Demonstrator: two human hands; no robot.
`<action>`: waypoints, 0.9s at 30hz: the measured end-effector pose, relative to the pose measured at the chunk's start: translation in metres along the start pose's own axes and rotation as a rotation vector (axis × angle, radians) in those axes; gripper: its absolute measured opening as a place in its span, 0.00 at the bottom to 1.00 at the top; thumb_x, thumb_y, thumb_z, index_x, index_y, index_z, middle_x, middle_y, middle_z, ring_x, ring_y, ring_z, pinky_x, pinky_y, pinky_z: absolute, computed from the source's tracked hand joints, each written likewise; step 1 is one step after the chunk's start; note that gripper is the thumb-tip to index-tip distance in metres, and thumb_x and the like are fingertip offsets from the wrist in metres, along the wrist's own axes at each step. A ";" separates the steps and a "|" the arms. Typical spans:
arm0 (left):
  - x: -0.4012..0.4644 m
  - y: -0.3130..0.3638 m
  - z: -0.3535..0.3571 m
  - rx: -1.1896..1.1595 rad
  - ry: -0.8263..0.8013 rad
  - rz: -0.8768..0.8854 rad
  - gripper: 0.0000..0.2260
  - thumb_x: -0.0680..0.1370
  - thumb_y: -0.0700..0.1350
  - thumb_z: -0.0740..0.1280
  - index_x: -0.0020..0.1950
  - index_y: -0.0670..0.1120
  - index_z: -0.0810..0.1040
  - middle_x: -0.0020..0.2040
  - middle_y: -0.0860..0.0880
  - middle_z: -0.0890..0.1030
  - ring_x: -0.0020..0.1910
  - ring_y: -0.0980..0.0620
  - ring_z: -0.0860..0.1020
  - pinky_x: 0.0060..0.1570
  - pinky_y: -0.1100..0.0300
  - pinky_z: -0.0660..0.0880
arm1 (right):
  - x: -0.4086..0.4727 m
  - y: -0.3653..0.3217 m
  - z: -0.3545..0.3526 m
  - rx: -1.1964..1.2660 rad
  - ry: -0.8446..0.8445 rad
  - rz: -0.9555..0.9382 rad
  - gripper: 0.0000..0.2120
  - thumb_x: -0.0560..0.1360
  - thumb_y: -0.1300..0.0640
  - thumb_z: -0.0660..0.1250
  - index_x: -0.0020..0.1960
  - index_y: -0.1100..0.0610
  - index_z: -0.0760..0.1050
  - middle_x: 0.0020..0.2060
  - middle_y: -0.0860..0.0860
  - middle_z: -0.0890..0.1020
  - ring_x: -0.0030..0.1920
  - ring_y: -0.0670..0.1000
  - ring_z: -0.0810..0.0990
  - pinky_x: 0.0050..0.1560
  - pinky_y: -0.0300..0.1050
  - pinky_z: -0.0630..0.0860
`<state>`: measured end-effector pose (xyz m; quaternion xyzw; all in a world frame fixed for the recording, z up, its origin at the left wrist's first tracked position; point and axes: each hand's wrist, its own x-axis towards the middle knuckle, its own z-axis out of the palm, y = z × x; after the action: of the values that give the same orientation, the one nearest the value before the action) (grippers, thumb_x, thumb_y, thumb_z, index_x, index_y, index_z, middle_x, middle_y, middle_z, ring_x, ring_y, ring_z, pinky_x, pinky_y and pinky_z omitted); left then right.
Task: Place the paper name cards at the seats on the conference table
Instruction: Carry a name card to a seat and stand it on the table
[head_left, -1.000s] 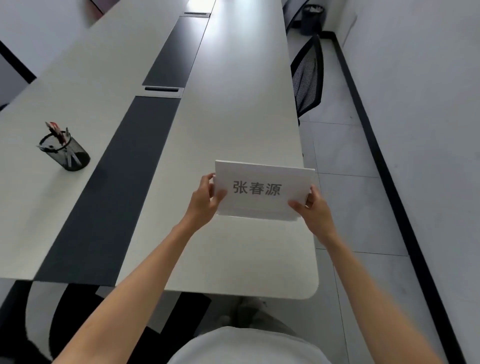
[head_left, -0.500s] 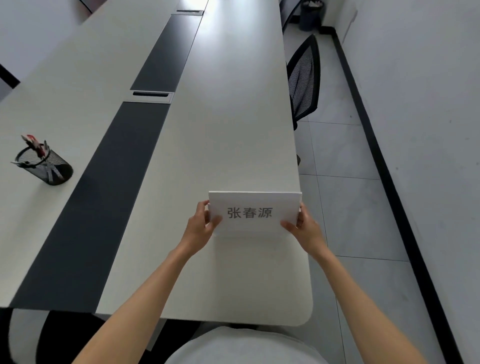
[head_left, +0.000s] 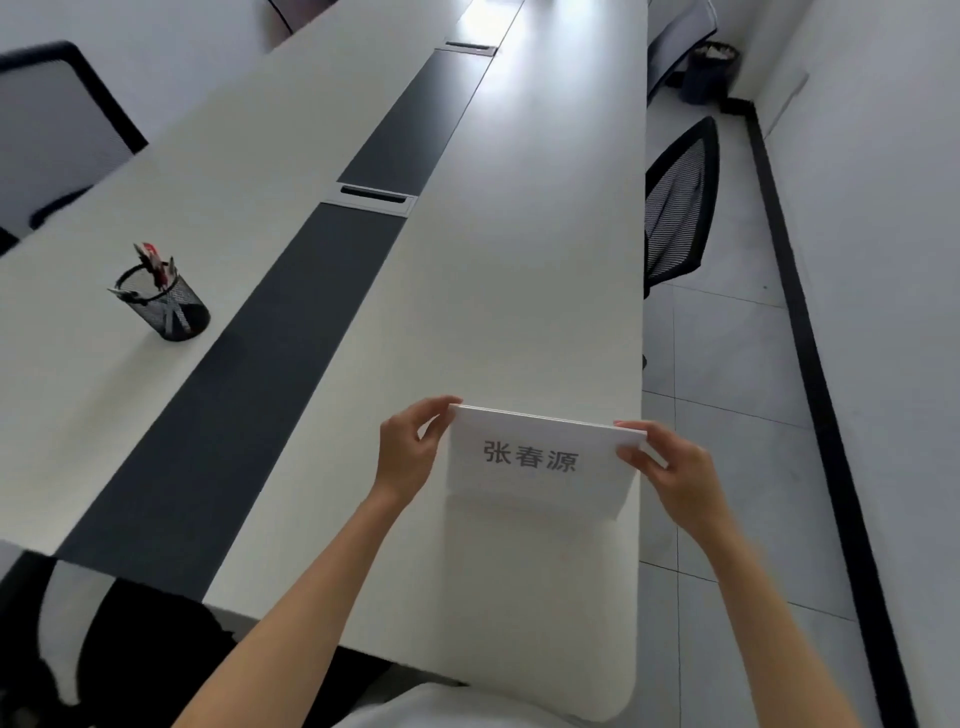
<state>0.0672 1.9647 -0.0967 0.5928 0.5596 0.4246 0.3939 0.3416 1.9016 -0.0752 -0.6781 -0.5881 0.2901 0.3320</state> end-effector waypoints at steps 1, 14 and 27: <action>0.000 0.003 -0.004 -0.030 0.027 0.004 0.08 0.74 0.40 0.66 0.50 0.50 0.80 0.49 0.50 0.83 0.48 0.62 0.80 0.55 0.56 0.77 | 0.002 -0.008 -0.003 -0.006 0.016 -0.034 0.12 0.66 0.35 0.63 0.49 0.34 0.74 0.42 0.56 0.85 0.44 0.68 0.78 0.46 0.54 0.78; 0.049 -0.018 -0.171 -0.241 0.409 -0.181 0.15 0.79 0.46 0.56 0.65 0.45 0.71 0.51 0.50 0.77 0.50 0.55 0.75 0.40 0.74 0.74 | 0.092 -0.159 0.180 0.314 -0.011 -0.137 0.10 0.72 0.62 0.66 0.54 0.58 0.78 0.45 0.52 0.82 0.41 0.42 0.79 0.37 0.25 0.67; 0.084 -0.144 -0.235 -0.174 0.108 -0.597 0.26 0.77 0.35 0.53 0.74 0.52 0.53 0.72 0.46 0.66 0.71 0.48 0.63 0.70 0.50 0.60 | 0.095 -0.155 0.330 0.344 -0.067 0.210 0.12 0.75 0.59 0.63 0.58 0.58 0.75 0.65 0.54 0.74 0.62 0.55 0.74 0.62 0.45 0.70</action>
<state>-0.2013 2.0558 -0.1498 0.3430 0.6907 0.3674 0.5199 0.0025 2.0448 -0.1544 -0.6590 -0.4667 0.4418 0.3908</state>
